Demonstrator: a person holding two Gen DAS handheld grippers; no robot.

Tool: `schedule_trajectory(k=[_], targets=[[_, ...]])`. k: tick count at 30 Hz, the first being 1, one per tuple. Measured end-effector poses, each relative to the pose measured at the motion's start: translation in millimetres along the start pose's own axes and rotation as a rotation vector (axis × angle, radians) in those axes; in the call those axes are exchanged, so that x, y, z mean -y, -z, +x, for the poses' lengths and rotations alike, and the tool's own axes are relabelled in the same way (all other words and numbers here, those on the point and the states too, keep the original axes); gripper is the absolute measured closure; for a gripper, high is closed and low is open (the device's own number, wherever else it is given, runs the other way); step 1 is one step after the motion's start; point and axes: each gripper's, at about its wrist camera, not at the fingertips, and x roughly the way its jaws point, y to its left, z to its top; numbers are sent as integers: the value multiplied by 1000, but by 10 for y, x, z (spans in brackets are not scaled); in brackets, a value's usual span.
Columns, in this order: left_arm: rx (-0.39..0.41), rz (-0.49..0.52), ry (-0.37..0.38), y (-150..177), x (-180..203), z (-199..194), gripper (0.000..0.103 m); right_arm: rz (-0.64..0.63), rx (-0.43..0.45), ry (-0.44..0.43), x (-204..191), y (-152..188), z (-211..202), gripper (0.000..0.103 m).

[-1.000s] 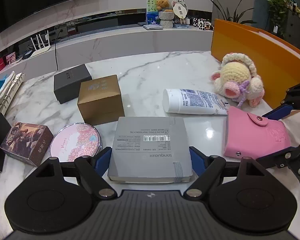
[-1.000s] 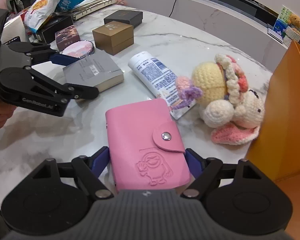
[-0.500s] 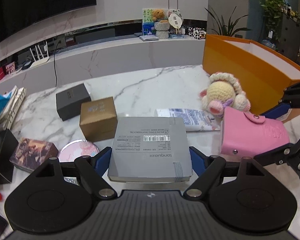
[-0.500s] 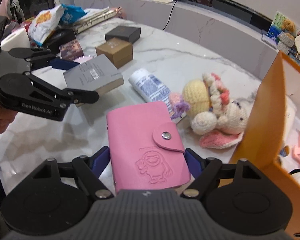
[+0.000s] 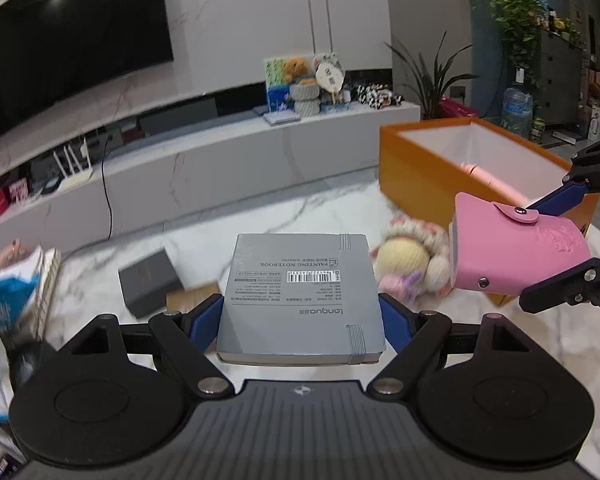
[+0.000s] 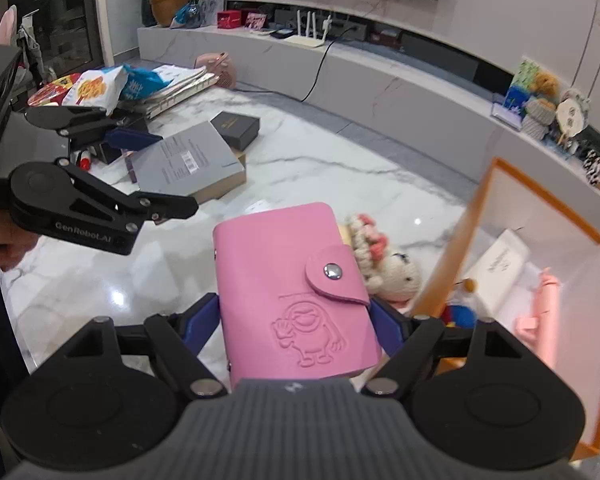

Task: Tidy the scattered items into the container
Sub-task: 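Carry the grey book and pink wallet over the orange box and lower them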

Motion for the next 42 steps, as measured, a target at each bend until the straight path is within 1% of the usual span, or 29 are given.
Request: schedule_trajectory(k=[4, 12, 20, 26, 29, 33, 37, 42], targets=[[30, 19, 8, -151, 72, -60, 8, 3, 22, 21, 61, -7, -195, 22], [50, 66, 49, -328, 322, -42, 8, 20, 37, 71, 217, 78, -479, 22], [64, 128, 122, -655, 707, 210, 8, 64, 17, 147, 579, 249, -656, 22], [67, 149, 191, -963, 1029, 453, 8, 111, 4, 207, 935, 265, -714, 22], [54, 152, 226, -1119, 1192, 583, 8, 151, -8, 238, 1126, 260, -702, 22], [8, 179, 255, -1337, 1393, 787, 8, 202, -24, 271, 1351, 257, -634, 22], [-33, 214, 253, -1486, 1564, 1010, 8, 239, -40, 293, 1545, 261, -530, 22], [-104, 223, 243, -1624, 1710, 1321, 8, 289, -76, 305, 1759, 289, -401, 22]])
